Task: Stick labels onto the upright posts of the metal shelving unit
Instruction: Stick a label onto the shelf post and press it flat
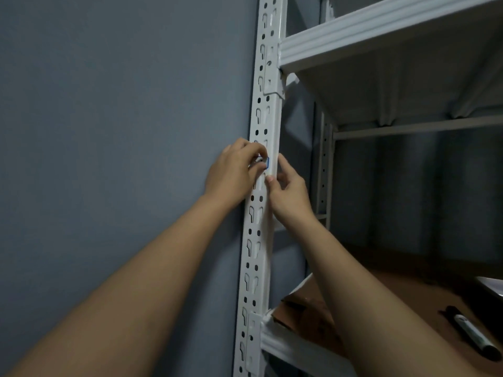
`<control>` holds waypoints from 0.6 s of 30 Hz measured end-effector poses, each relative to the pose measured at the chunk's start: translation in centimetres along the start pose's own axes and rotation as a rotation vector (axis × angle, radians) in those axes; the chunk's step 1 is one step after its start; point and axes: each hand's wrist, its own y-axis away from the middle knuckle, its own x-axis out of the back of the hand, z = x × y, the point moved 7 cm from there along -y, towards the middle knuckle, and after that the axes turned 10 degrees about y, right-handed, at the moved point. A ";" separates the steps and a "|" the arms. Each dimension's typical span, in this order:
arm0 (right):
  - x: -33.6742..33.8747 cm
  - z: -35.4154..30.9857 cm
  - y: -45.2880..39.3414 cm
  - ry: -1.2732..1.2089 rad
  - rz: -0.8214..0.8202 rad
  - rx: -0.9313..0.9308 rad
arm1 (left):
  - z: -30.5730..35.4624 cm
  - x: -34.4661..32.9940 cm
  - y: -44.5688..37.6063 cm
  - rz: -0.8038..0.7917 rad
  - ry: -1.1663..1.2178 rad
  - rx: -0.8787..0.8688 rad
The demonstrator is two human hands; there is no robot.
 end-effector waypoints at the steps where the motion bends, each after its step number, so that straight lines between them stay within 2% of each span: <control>1: 0.0 0.0 0.1 -0.001 -0.003 -0.003 | 0.0 0.0 -0.1 -0.002 -0.001 0.002; 8: -0.4 0.1 0.2 0.011 0.005 -0.004 | -0.1 -0.1 -0.9 0.016 0.005 0.043; 11: -0.2 -0.1 0.5 0.024 0.014 -0.007 | 0.0 -0.2 -0.8 -0.002 -0.033 0.027; 18: 0.0 -0.6 1.0 0.008 0.007 -0.006 | 0.4 -0.3 0.4 0.064 -0.079 -0.044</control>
